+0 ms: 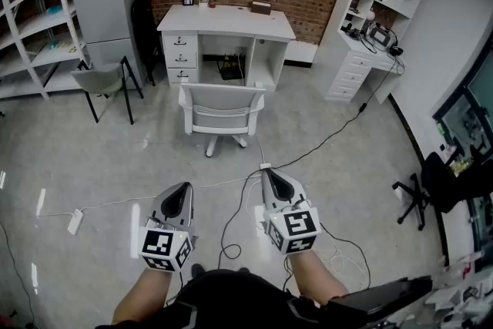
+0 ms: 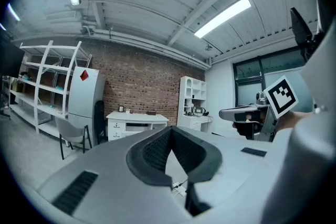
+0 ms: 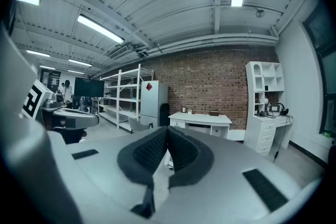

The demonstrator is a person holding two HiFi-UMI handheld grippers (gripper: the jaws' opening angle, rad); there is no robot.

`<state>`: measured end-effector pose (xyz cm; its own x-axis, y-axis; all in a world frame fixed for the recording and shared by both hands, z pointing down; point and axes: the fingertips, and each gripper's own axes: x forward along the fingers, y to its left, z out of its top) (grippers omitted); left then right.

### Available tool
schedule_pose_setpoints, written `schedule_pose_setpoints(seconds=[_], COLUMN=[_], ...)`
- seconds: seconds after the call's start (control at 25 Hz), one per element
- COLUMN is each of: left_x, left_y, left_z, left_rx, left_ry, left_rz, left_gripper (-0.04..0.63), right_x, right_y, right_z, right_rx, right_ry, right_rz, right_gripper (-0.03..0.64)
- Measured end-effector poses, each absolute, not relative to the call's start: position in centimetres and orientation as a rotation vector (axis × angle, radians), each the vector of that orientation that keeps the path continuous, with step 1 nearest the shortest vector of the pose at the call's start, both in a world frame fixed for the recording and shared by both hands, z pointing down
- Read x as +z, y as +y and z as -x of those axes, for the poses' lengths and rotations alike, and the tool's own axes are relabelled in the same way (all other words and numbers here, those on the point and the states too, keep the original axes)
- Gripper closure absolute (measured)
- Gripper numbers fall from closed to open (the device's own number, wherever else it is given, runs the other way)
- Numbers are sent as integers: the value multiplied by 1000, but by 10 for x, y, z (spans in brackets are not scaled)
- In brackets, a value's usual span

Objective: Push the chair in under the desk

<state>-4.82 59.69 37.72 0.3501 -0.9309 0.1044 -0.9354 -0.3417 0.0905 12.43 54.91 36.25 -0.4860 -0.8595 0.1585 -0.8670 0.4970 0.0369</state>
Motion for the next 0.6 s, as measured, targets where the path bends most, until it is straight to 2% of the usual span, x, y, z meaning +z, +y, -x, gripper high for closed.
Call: schedule_pose_setpoints(seconds=[0.6], left_x=[378], left_y=[610], left_z=[59], left_rx=[52], left_ry=[-1702], left_rz=[-2464], left_gripper=[588], right_x=[364], right_y=[559], right_z=[-108], right_rx=[86], right_ry=[-2581], right_rz=[-1485], right_gripper=[611])
